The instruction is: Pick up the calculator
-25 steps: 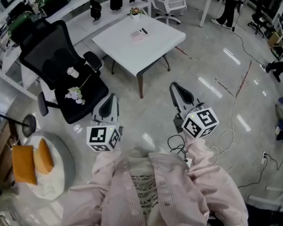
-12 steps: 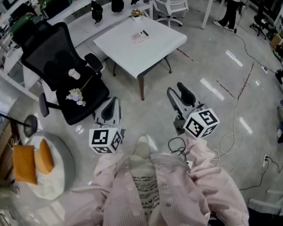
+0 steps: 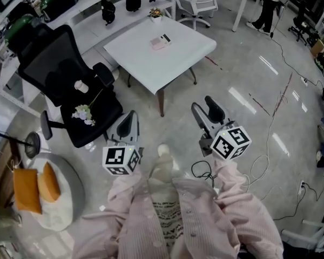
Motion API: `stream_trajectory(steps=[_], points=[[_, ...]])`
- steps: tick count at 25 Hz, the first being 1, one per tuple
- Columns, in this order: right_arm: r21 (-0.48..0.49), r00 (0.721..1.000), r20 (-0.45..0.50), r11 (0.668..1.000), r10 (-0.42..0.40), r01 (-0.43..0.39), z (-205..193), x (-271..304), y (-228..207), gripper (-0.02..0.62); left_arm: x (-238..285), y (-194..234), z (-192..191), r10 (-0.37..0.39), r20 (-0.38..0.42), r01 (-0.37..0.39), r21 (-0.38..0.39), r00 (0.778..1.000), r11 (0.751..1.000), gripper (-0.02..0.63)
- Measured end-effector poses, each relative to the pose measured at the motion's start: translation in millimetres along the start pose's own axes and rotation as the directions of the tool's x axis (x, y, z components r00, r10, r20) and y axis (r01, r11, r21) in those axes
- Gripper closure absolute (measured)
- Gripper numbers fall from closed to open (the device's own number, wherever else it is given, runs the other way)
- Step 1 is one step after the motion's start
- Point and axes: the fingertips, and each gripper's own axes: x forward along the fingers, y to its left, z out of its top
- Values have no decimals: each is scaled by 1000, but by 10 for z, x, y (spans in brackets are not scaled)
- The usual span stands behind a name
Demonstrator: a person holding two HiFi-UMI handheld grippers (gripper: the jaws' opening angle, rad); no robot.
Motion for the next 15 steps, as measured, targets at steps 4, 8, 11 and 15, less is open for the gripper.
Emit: stream_trajectory(steps=[4, 8, 11, 15], points=[[9, 1000, -15, 1000, -9, 9, 31, 306, -273, 377, 427, 101, -1, -15, -10, 15, -12, 1000, 1000, 606], [33, 999, -18, 999, -34, 35, 66, 667, -547, 377, 837, 279, -28, -21, -36, 20, -23, 999, 1000, 606], [38, 999, -28, 998, -43, 44, 84, 964, -732, 377, 1133, 458, -36, -18, -49, 17, -31, 999, 999, 606], [58, 998, -47, 997, -49, 52, 47, 1341, -928, 377, 1488, 685, -84, -17, -68, 14, -44, 998, 999, 606]])
